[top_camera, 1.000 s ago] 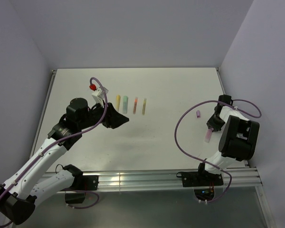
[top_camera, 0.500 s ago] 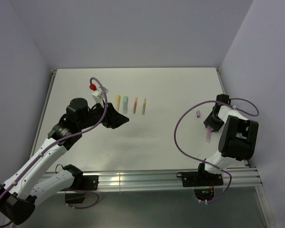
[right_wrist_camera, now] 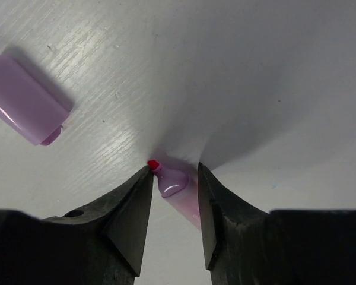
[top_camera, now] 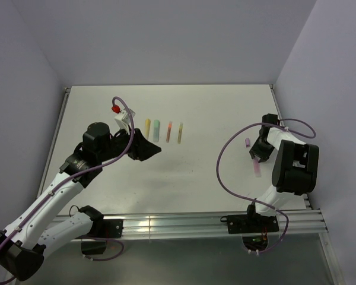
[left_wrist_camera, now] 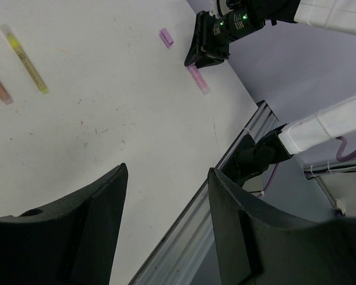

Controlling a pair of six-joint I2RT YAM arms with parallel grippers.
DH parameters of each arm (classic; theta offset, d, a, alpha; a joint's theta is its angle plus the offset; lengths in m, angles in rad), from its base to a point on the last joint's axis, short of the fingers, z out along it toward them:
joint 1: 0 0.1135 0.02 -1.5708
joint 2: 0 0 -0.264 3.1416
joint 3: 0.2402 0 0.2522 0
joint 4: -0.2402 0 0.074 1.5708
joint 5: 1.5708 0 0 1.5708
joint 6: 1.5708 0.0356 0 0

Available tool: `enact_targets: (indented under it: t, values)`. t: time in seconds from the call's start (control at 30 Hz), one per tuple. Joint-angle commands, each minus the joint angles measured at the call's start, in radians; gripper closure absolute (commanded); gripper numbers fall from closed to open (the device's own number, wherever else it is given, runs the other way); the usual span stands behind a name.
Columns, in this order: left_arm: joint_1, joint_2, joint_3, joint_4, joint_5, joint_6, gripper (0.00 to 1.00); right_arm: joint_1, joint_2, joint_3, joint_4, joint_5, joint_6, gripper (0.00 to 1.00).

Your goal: Insert the pens into the pen caps

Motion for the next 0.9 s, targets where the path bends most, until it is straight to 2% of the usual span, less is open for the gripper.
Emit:
enact_targets:
  t: [0.0,0.1,0.27,0.57,0.87]
  values:
    - [0.005,-0.016,-0.006,0.033,0.0,-0.003,0.39,0.016,0.061,-0.021,-0.062,0.023,0.022,0.58]
    - [0.005,-0.016,-0.003,0.033,-0.001,-0.003,0.39,0.016,0.067,-0.024,-0.062,0.022,0.033,0.66]
    - [0.005,-0.018,-0.003,0.03,-0.006,0.002,0.39,0.025,0.052,-0.042,-0.047,-0.001,0.071,0.71]
    - [0.007,-0.016,0.001,0.027,-0.01,0.003,0.39,0.091,0.02,-0.064,-0.007,-0.116,0.174,0.71]
    - [0.005,-0.013,-0.001,0.027,-0.012,0.003,0.39,0.175,-0.039,-0.095,0.028,-0.127,0.289,0.7]
